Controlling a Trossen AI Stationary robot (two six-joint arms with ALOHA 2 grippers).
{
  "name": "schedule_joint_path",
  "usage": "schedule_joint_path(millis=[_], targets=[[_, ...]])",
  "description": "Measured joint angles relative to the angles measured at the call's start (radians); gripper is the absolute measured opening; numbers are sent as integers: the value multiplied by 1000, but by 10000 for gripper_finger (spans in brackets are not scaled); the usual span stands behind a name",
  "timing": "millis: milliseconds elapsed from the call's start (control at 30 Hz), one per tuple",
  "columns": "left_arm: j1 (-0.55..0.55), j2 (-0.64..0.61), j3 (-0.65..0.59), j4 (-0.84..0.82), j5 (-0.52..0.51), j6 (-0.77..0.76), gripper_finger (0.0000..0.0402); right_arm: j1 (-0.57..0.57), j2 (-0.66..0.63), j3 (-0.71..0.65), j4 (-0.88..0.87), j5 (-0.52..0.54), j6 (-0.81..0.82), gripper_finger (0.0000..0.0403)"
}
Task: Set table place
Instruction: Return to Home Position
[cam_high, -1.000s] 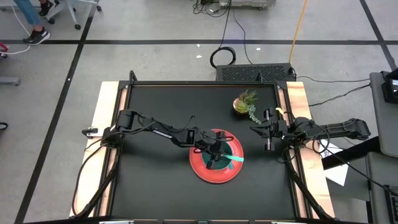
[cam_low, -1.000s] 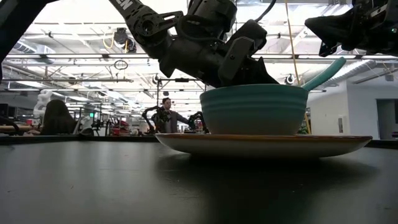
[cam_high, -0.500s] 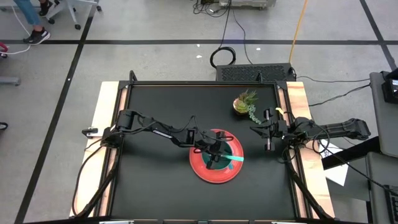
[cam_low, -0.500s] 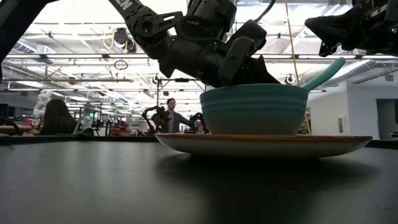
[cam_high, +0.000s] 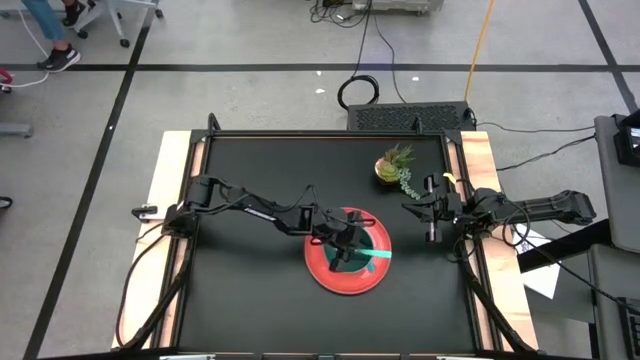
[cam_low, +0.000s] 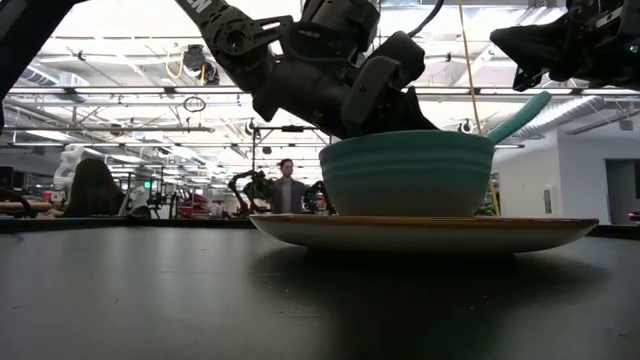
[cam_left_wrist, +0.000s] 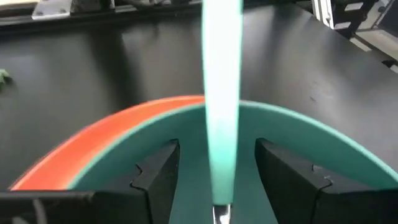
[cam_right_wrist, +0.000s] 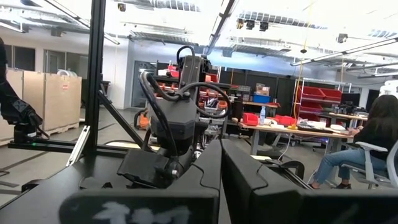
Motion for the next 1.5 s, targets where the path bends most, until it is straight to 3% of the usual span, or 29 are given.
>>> schedule_joint_path(millis=[667, 933, 1033, 1233, 1500], targets=[[-8, -89, 1, -65, -93, 74, 216, 0, 3, 0, 7, 0, 0, 0], [-9, -306, 3, -360, -154, 206, 211, 0, 3, 0, 7, 0, 0, 0], [-5, -382, 3, -470, -141, 233, 172, 0, 3, 0, 7, 0, 6, 0], [39, -513, 3, -605, -128, 308, 19, 0, 3, 0, 7, 0, 7, 0], [138, -672, -21, -688, -128, 296, 4, 0, 10, 0, 6, -1, 7, 0]])
